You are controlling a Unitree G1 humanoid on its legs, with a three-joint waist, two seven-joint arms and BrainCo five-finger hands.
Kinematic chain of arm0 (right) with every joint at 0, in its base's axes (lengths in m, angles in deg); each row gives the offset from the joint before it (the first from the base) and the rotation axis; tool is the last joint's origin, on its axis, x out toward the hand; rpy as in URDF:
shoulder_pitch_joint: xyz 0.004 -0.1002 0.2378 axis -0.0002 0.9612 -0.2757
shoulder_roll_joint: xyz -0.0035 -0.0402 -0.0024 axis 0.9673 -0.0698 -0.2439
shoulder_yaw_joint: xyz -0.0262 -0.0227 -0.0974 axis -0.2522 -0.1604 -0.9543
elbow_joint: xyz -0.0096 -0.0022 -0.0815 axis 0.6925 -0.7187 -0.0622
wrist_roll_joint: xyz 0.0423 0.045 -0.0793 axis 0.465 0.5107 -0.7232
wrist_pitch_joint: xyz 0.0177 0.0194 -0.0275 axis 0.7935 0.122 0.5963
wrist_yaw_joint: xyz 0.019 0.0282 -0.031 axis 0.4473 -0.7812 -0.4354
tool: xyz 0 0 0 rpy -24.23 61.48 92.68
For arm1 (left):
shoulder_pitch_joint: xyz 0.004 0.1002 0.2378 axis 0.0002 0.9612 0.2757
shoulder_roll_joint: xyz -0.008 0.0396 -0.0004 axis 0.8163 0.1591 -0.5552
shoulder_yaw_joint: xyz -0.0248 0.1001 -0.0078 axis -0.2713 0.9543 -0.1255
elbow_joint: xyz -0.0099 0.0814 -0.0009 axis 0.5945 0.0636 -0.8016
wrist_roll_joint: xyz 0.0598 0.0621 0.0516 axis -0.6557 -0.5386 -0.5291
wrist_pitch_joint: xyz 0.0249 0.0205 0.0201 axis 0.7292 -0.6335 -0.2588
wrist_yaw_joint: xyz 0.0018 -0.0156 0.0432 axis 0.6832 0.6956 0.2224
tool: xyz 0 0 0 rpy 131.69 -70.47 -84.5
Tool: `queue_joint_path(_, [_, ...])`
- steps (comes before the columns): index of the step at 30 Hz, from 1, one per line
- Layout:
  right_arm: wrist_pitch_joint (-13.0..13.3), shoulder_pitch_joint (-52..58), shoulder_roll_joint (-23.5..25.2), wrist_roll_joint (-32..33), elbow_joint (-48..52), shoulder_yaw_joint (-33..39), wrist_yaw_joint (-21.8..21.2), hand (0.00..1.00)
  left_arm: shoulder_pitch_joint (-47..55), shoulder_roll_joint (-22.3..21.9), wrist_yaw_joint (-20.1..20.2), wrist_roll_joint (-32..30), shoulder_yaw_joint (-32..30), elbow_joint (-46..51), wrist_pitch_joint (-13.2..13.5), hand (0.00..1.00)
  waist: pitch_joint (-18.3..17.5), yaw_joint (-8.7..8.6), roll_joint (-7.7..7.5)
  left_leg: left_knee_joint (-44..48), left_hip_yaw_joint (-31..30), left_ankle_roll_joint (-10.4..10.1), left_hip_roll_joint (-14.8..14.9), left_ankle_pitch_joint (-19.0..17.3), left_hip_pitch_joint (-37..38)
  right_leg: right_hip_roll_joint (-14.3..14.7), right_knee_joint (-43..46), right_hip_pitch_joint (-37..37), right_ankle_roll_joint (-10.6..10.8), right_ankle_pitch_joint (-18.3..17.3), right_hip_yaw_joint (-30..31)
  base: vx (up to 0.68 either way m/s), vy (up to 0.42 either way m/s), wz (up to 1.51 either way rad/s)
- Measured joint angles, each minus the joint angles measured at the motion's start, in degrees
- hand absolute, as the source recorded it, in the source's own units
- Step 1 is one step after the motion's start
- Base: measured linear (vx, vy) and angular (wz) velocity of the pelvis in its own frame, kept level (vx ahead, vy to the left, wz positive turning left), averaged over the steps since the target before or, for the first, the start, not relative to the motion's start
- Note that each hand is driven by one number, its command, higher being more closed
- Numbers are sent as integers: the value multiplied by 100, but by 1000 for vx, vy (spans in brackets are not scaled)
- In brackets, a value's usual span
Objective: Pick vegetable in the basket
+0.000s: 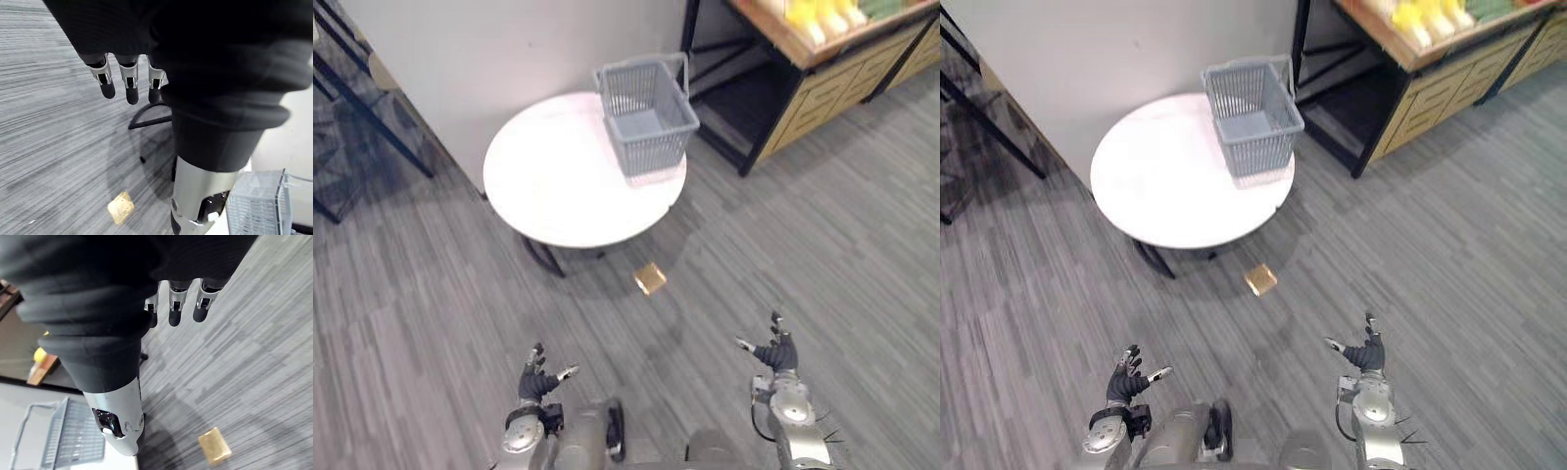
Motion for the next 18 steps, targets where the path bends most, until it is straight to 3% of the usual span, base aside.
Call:
queue_joint_path(1, [0, -29, -39, -62, 23, -17, -22, 0, -56, 9, 1, 1, -1, -107, -2, 0, 0, -75, -10, -103, -47, -49, 48, -28, 208, 116, -701, -348, 21, -3, -109, 515, -80, 40])
queue_joint_path(3, [-13, -26, -116, -108, 24, -18, -24, 0, -154, 31, -1, -3, -1, -317, -6, 0, 59, -143, 58, -264, -219, -202, 157, -126, 574, 404, -2247, -596, 110, 435, -67, 537, -113, 47])
queue_joint_path(4, [-16, -13, -130, -111, 24, -22, -24, 0, -197, 35, 0, -10, -34, -406, -8, 0, 64, -153, -4, -345, -268, -282, 146, -169, 773, 515, -3231, -573, 149, 913, -15, 575, -171, 55])
queue_joint_path(5, [-16, 1, -170, -116, 35, -25, -23, 0, -161, 25, -10, -59, -46, -465, -8, 0, 41, -174, -101, -426, -502, -521, 109, -299, 1060, 557, -4045, -476, 141, 2180, 201, 602, -205, 60])
queue_joint_path(6, [-19, -14, -226, -116, 36, -25, -23, 0, -178, -3, -8, -69, -45, -484, -8, 0, 38, -180, -65, -431, -639, -596, 139, -345, 1143, 584, -3986, -443, -126, 2554, 237, 601, -218, 41])
queue_joint_path(7, [-44, -72, -332, -117, 50, -32, -28, 0, -238, -82, -6, -74, -46, -549, -5, 0, 32, -126, 109, -404, -776, -671, 316, -313, 1148, 726, -3706, -506, -263, 2262, 186, 585, -239, 20])
queue_joint_path(8, [-90, -128, -335, -121, 283, -36, -35, 0, -227, -70, -3, -96, -51, -584, 27, 0, 39, -130, 172, -248, -939, -956, 466, -108, 1106, 758, -3373, -556, -492, 2031, 68, 685, -275, 31])
queue_joint_path(10, [-71, -47, -291, -122, 744, -33, -35, 0, -209, -97, 1, -153, -59, -680, 26, 0, 34, -180, 216, 464, -1201, -1165, 579, 271, 961, 748, -3048, -308, -618, 1533, -209, 554, -240, 56])
queue_joint_path(12, [-10, 12, -302, -123, 1038, -57, -23, 0, -183, -231, 7, -179, -61, -675, 37, 0, 58, -109, 239, 2452, -1254, -1580, 834, 1107, 239, 865, -3497, 569, -684, 1272, -442, 482, -222, 56])
queue_joint_path(13, [-5, 8, -302, -123, 1135, -63, -17, 0, -164, -279, 7, -186, -60, -673, 49, 0, 64, -97, 278, 2909, -1154, -1574, 953, 968, 8, 943, -3704, 814, -685, 1272, -494, 422, -154, 32])
queue_joint_path(15, [74, -13, -298, -127, 1474, -131, 0, 0, -39, -349, 10, -219, -45, -676, 49, 0, 60, -12, 278, 3505, -683, -1200, 1130, 451, -832, 1087, -4313, 1495, -708, 1262, -558, 368, -95, 9])
queue_joint_path(17, [102, -117, -336, -247, 1491, -150, 6, 0, 23, -345, 12, -242, -40, -675, 42, 0, 62, 70, 235, 2811, -509, -933, 1042, 291, -1237, 1070, -4550, 1756, -702, 1264, -503, 298, -53, -13])
queue_joint_path(18, [103, -135, -366, -300, 1489, -154, 9, 0, 44, -339, 12, -257, -40, -679, 37, 0, 63, 103, 240, 2495, -503, -905, 1011, 274, -1341, 1063, -4597, 1813, -697, 1263, -477, 342, 3, -29])
